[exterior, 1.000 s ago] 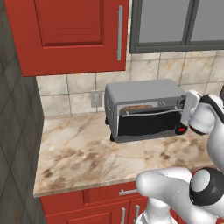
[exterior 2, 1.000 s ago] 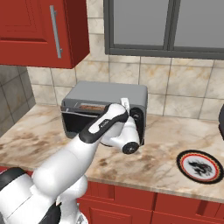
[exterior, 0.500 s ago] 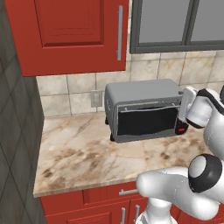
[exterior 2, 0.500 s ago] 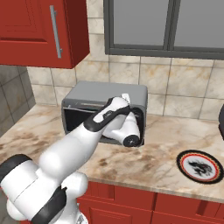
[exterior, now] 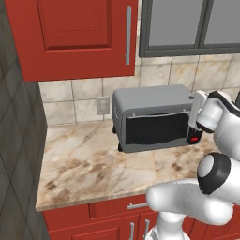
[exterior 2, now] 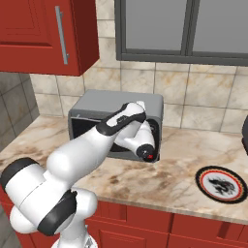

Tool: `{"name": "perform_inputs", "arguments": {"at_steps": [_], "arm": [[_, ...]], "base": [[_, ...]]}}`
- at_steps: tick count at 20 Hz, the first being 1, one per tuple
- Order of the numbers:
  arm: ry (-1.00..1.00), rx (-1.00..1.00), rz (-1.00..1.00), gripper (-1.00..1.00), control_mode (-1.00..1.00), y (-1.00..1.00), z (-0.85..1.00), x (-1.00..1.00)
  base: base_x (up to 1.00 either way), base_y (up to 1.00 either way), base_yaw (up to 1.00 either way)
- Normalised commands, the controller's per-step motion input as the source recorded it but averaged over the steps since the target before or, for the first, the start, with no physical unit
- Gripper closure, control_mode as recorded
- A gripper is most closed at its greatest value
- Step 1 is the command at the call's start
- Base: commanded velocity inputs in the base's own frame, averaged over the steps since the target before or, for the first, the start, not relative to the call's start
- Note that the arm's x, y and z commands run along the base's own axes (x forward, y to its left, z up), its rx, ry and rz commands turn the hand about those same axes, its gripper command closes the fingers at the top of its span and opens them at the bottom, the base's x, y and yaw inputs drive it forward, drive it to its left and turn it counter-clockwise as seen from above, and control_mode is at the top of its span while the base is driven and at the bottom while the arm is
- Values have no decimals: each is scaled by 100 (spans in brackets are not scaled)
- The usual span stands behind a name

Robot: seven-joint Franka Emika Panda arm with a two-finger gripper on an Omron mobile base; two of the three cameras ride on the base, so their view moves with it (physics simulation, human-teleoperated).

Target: Pull the toaster oven rack outwards. Pick up the baguette from the plate and place it on the toaster oven rack. Close the toaster oven door fully and set the temperature to the lowest setting.

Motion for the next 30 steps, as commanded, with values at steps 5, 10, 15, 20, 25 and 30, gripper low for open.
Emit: {"name": "perform_inputs", "arguments": {"at_steps": [5, 10, 15, 20, 25, 30], "arm": [[0, 0, 0, -100, -100, 0, 0, 35], [0, 0, 0, -100, -100, 0, 0, 14], [0, 0, 0, -100, -100, 0, 0, -2], [0, 0, 0, -100, -100, 0, 0, -10], [0, 0, 0, -100, -100, 0, 0, -4], [-1, 0, -1, -100, -100, -9, 0, -36]], "base": [[0, 0, 0], [0, 0, 0], [0, 0, 0], [0, 0, 0], [0, 0, 0], [0, 0, 0]]}}
